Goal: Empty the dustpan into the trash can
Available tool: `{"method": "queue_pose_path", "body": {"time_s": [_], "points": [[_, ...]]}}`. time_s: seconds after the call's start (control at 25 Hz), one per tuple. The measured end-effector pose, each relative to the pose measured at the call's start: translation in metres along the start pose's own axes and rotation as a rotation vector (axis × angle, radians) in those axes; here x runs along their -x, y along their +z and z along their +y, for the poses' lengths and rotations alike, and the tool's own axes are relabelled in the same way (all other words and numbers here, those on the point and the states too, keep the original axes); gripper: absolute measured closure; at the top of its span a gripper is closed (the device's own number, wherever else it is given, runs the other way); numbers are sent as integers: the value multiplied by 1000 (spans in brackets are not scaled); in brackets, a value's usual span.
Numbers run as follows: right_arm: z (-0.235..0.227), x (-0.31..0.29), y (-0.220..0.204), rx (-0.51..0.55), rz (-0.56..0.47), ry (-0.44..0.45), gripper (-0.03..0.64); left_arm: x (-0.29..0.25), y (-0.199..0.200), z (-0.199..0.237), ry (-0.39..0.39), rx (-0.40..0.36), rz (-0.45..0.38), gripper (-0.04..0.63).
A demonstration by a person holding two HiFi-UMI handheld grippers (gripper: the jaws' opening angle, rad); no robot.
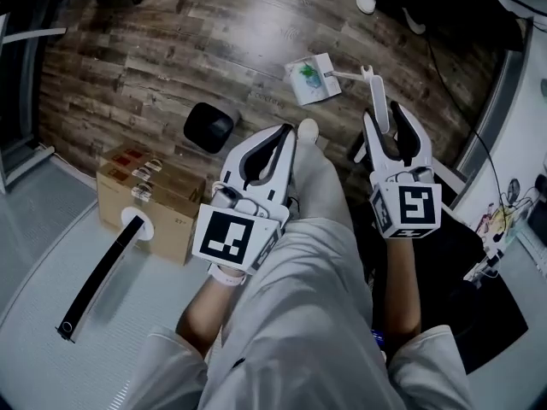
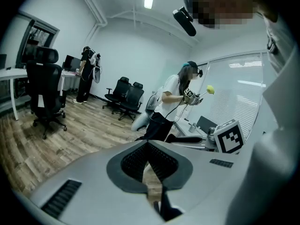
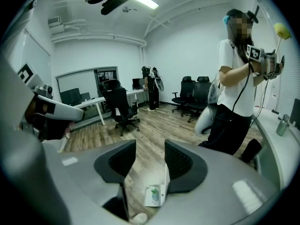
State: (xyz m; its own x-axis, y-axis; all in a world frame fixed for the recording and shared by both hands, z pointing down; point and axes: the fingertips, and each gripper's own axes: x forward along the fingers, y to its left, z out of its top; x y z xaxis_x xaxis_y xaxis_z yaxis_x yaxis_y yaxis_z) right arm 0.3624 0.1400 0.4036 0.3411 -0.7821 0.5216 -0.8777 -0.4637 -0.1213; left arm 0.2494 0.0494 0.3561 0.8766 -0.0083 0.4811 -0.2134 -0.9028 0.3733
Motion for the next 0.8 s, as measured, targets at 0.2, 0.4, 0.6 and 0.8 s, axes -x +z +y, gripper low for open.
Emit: {"method": "queue_pose_path", "body": {"time_s": [0.2, 0.4, 0.6, 0.8], "points": [[-17, -25, -22, -18, 60, -11, 403, -28, -11, 3, -31, -12, 45, 589], [-29, -46, -42, -4, 132, -20, 399, -52, -28, 9, -42, -14, 86, 589], [-41, -66, -63, 5, 207, -24, 387, -68, -40, 17, -41, -5, 100, 589], [-52, -83, -84, -15, 270, -24, 387, -84, -59, 22, -37, 36, 145, 589]]}}
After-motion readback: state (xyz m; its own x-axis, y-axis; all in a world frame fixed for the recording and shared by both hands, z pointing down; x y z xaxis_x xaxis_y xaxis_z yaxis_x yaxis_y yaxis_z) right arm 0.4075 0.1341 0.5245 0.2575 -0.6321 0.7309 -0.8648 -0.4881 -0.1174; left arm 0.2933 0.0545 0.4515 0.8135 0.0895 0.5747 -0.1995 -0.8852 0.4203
